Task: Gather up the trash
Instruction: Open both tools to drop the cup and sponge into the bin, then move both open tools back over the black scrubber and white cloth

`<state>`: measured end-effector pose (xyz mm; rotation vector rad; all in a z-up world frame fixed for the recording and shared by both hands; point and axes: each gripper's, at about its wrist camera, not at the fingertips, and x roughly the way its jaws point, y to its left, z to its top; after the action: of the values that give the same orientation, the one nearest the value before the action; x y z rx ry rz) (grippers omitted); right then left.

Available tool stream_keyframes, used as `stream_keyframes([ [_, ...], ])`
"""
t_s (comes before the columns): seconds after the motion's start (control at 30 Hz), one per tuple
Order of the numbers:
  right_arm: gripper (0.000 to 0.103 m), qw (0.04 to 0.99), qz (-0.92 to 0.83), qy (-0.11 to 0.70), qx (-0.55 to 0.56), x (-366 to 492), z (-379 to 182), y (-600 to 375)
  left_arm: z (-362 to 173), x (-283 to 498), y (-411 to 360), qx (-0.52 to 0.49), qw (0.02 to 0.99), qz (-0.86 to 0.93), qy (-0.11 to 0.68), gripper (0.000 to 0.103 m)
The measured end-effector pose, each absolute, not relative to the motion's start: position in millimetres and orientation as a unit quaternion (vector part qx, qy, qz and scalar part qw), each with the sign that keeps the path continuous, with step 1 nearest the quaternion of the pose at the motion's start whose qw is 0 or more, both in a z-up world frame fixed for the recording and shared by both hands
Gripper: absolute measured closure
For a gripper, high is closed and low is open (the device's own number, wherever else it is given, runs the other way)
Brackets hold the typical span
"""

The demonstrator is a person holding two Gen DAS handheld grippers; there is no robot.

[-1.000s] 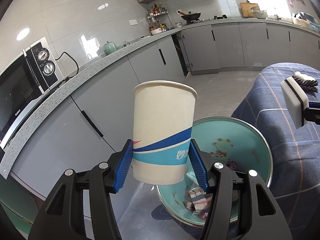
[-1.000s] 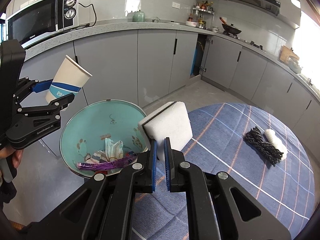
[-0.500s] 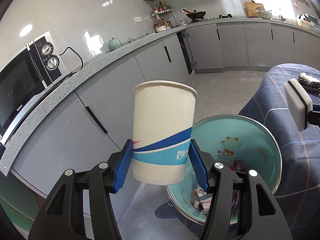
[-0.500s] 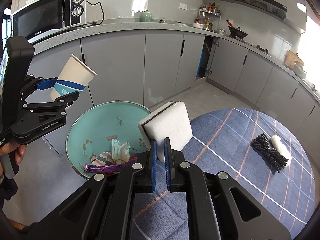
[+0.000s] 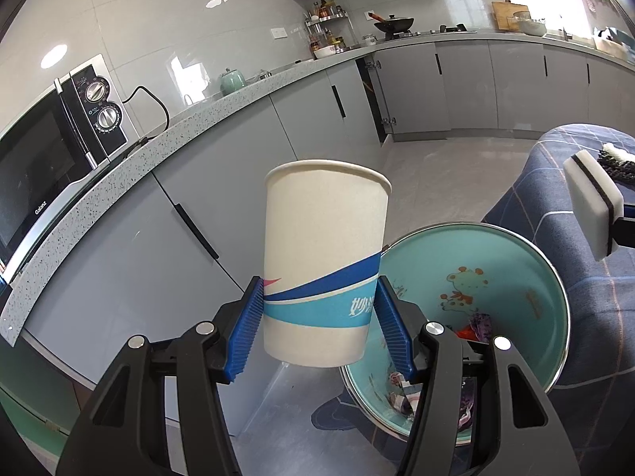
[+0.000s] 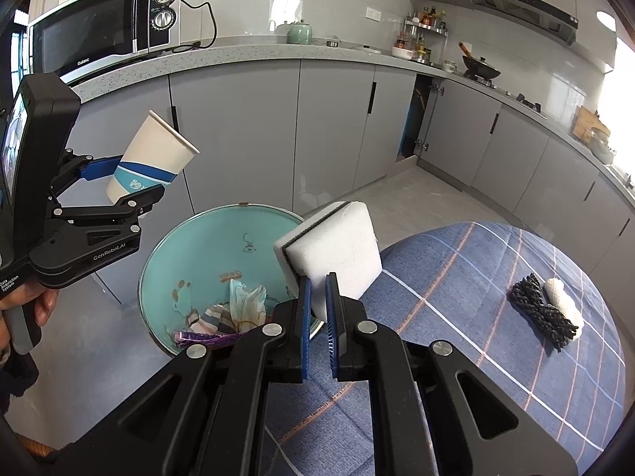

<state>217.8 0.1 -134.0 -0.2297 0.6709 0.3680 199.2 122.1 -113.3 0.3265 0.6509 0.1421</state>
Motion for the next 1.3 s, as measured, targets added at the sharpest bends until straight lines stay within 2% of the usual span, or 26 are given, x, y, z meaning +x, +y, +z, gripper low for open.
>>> stream_keyframes([
  [0.97,0.094,0.915,0.2,0.331,-0.113,224,-142,10,-121,197,118,0.154,0.933,0.05,0.321,0.046],
  [1.03,0.092,0.913,0.203,0.335,-0.118,224,-144,14,-121,197,117,0.153,0.934,0.045,0.32,0.044],
  [1.07,0.091,0.912,0.206,0.335,-0.117,223,-145,14,-122,197,115,0.155,0.933,0.04,0.321,0.037],
  [1.1,0.084,0.913,0.208,0.333,-0.114,223,-145,14,-122,196,114,0.157,0.933,0.042,0.32,0.02],
  [1.13,0.075,0.913,0.207,0.332,-0.113,223,-146,14,-122,194,113,0.155,0.935,0.046,0.314,0.016],
  [1.3,0.072,0.913,0.204,0.335,-0.111,223,-147,11,-121,195,112,0.16,0.933,0.045,0.318,0.017],
])
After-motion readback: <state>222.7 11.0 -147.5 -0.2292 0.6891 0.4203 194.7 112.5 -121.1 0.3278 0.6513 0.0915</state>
